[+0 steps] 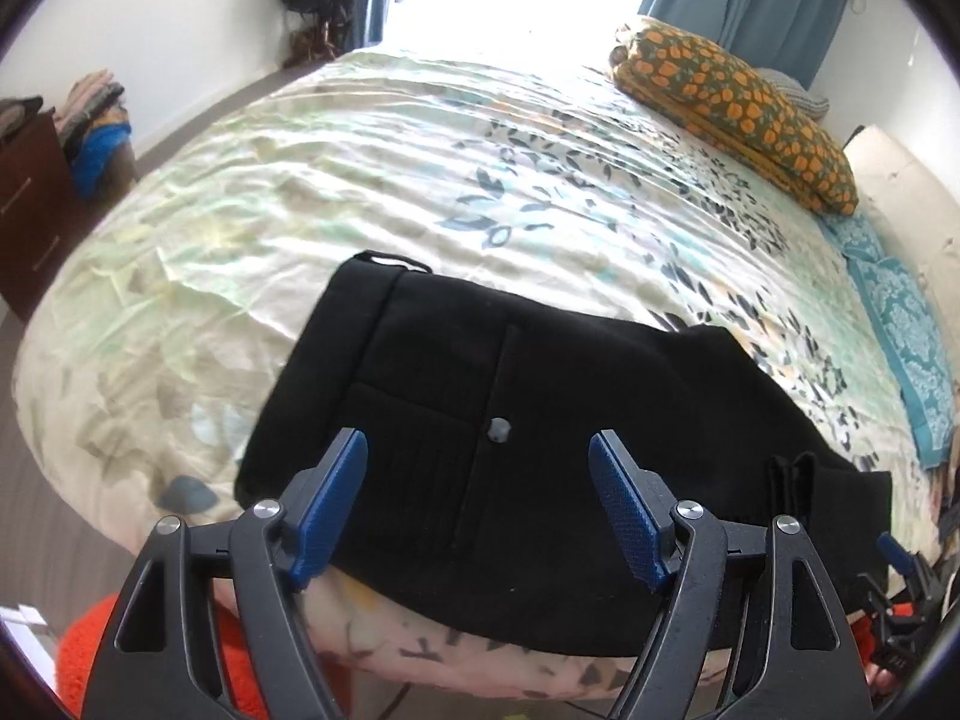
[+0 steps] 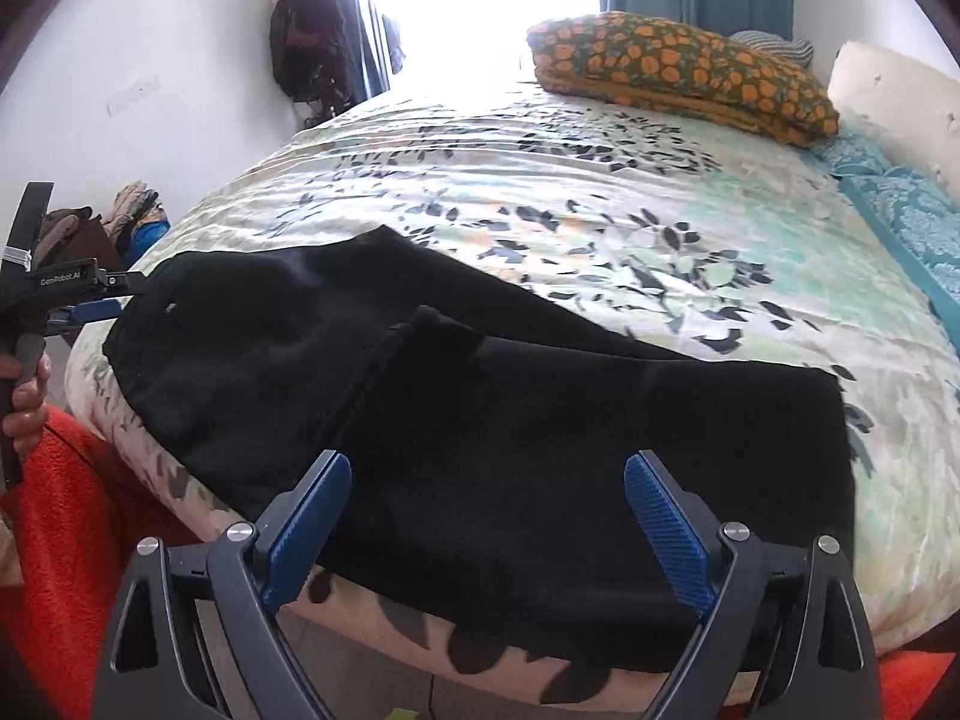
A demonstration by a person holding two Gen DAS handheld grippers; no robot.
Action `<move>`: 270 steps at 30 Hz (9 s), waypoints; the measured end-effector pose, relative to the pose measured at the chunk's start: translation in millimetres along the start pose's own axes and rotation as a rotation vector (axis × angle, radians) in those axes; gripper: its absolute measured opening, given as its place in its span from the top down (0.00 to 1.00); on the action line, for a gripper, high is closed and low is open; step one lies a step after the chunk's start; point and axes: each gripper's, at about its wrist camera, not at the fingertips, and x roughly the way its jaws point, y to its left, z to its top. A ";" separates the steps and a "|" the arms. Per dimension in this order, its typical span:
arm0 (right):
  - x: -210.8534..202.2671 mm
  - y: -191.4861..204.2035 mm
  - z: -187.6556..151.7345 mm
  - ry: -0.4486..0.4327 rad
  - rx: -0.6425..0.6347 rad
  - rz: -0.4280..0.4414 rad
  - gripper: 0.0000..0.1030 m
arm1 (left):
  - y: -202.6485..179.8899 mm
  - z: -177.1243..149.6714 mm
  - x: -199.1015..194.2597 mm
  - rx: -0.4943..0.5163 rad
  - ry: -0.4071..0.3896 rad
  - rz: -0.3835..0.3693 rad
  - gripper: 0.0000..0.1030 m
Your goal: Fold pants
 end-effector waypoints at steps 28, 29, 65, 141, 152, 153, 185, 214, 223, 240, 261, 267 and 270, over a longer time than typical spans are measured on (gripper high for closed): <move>-1.7 1.0 -16.6 -0.004 -0.028 -0.090 0.10 | 111.4 48.2 48.6 -0.168 0.168 -0.192 0.13; -1.3 -0.6 -16.7 -0.003 -0.021 -0.095 0.10 | 109.7 47.1 59.6 -0.137 0.193 -0.167 0.13; -6.2 -34.6 -11.9 -0.031 0.146 -0.091 0.10 | 19.0 25.3 -16.2 -0.141 0.127 -0.401 0.85; -2.6 -251.2 -36.3 0.301 0.643 0.267 0.80 | -139.9 -113.8 -59.9 0.370 0.082 -0.428 0.44; -16.2 -234.6 -37.8 0.214 0.513 0.077 0.43 | -158.9 -128.2 -57.7 0.468 0.078 -0.357 0.38; -19.8 -232.6 -37.7 0.203 0.494 0.054 0.42 | -160.3 -128.9 -57.8 0.472 0.078 -0.356 0.38; -19.1 -132.6 -47.6 0.104 0.154 -0.008 0.17 | -286.9 -148.9 38.1 0.671 0.078 -0.210 0.17; -49.0 -198.3 3.7 -0.189 0.226 0.029 0.62 | -288.7 -73.6 13.3 0.471 0.074 -0.342 0.15; 30.7 -202.5 -10.3 0.062 0.286 0.071 0.76 | -308.9 -15.1 140.6 0.446 0.148 -0.083 0.14; -16.5 -209.3 -10.6 -0.077 0.331 0.103 0.31 | -300.0 -61.6 52.9 0.453 0.136 -0.268 0.06; -25.2 -145.2 -58.0 0.122 0.262 0.100 0.34 | -305.7 -135.3 40.3 0.624 0.148 -0.150 0.05; -27.1 -140.2 -60.1 0.112 0.230 0.078 0.34 | -305.7 -136.4 39.9 0.629 0.144 -0.137 0.05; -27.7 -139.5 -59.8 0.109 0.233 0.078 0.33 | -305.1 -136.5 40.1 0.632 0.146 -0.134 0.05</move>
